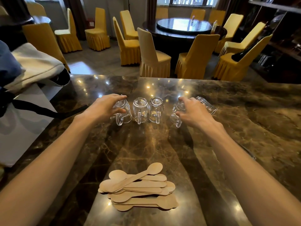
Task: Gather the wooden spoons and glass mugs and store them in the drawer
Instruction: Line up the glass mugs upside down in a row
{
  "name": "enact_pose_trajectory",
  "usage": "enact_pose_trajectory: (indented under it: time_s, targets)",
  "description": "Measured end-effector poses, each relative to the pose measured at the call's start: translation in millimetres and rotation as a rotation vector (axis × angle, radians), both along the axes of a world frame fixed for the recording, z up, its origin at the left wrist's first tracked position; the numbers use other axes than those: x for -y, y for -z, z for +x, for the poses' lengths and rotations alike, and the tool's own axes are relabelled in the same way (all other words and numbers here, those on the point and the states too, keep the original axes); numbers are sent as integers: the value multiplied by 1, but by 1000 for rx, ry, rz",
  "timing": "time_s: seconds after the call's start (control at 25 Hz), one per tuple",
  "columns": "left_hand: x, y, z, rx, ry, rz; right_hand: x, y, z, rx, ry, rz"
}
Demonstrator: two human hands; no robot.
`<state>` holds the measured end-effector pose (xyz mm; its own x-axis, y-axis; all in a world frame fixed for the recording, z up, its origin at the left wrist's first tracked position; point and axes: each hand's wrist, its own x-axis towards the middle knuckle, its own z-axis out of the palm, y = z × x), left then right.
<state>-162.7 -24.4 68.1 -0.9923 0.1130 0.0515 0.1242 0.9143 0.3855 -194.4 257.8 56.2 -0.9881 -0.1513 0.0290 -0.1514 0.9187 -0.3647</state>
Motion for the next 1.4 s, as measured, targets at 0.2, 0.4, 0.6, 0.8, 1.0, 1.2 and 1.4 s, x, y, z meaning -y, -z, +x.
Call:
enact_pose_trajectory:
  time_s: [0.2, 0.4, 0.6, 0.8, 1.0, 1.2, 1.4]
  targets:
    - [-5, -6, -8, 31, 22, -59, 5, -3, -10, -12, -27, 28]
    - [-10, -11, -13, 46, 33, -61, 9, -4, -17, -1, -54, 35]
    - [-17, -13, -15, 66, 34, -32, 15, -2, -23, 23, -80, 65]
    - [-18, -14, -20, 71, 48, -68, 16, -1, -29, 26, -83, 101]
    - [-13, -11, -26, 91, 49, -103, 17, 1, -32, 19, -89, 91]
    - [-2, 1, -26, 97, 7, -25, 9, 2, -33, 0, -110, 72]
    - [29, 21, -27, -223, -244, 235, -28, 1, -34, -228, 109, -240]
